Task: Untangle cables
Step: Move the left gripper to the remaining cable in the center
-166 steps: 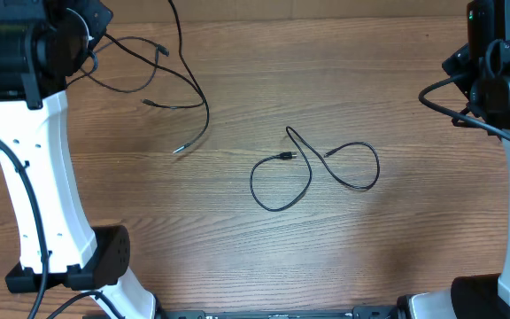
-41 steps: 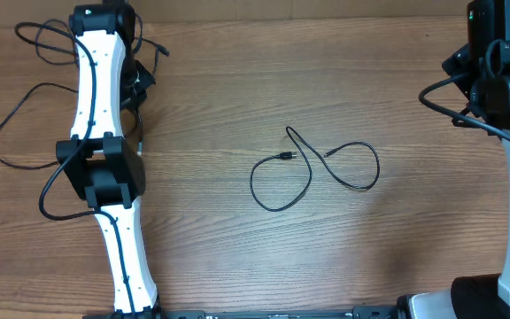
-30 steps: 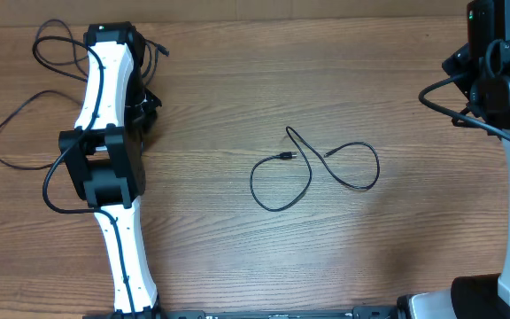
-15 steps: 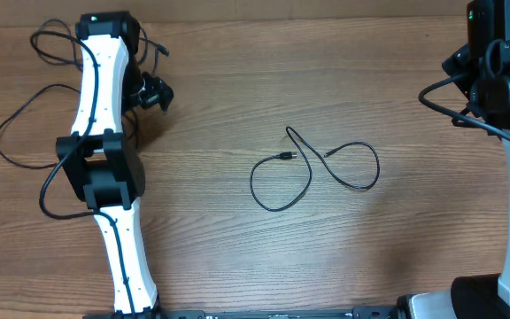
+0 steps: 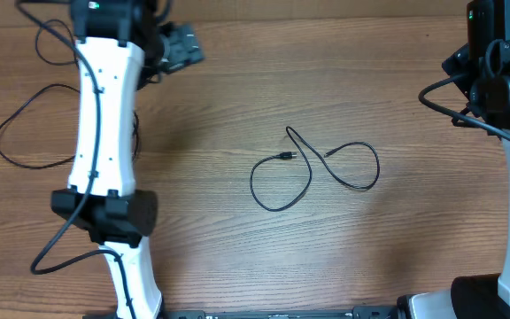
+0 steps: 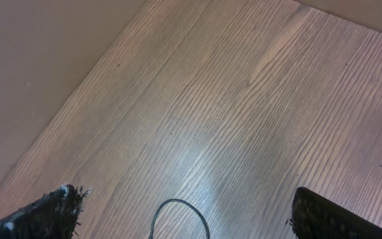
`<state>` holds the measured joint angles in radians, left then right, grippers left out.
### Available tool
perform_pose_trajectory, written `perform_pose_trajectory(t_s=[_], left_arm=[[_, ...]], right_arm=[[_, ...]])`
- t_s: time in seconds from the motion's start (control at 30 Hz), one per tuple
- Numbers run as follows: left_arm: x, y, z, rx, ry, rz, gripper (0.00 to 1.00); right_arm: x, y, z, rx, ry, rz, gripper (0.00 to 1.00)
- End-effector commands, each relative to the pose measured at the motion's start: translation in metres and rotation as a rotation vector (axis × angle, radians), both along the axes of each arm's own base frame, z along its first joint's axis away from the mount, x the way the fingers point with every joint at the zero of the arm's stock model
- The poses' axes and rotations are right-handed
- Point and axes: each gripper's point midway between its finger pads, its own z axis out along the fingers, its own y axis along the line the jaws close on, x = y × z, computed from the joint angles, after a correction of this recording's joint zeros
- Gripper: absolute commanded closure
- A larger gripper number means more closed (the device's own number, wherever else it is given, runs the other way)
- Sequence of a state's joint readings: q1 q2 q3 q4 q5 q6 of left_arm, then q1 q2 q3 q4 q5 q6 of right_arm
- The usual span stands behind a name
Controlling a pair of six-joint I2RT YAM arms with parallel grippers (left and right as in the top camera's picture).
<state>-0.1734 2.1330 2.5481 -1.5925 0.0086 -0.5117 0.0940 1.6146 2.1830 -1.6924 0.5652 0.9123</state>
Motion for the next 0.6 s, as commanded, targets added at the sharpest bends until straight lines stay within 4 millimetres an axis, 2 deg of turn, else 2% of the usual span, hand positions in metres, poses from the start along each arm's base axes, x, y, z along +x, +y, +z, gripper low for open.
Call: perform_pose_trajectory(t_s=[0.0,0.13,0.2,0.4,0.57], left_arm=[[-0.009,-0.058,0.005,0.037,-0.041,-0.272,0.00],[-0.021,-0.105,-0.005,0.063,-0.031,-0.392,0.00],[-0.025,-0.121,-0.016,0.083,-0.012,-0.403,0.01],[-0.025,-0.133,-0.048,0.070,0.077,-0.299,0.00],[-0.024,-0.134,-0.076,0.090,0.149,-0.298,0.00]], right_arm=[[0.000,-0.002,0.001,-0.015,-0.001,-0.006,0.00],[0.000,-0.002,0.001,-0.015,-0.001,-0.006,0.00],[0.000,-0.003,0.001,-0.016,-0.001,-0.006,0.00],[0.000,-0.002,0.001,-0.016,0.000,-0.006,0.00],[0.000,-0.002,0.001,-0.015,-0.001,-0.006,0.00]])
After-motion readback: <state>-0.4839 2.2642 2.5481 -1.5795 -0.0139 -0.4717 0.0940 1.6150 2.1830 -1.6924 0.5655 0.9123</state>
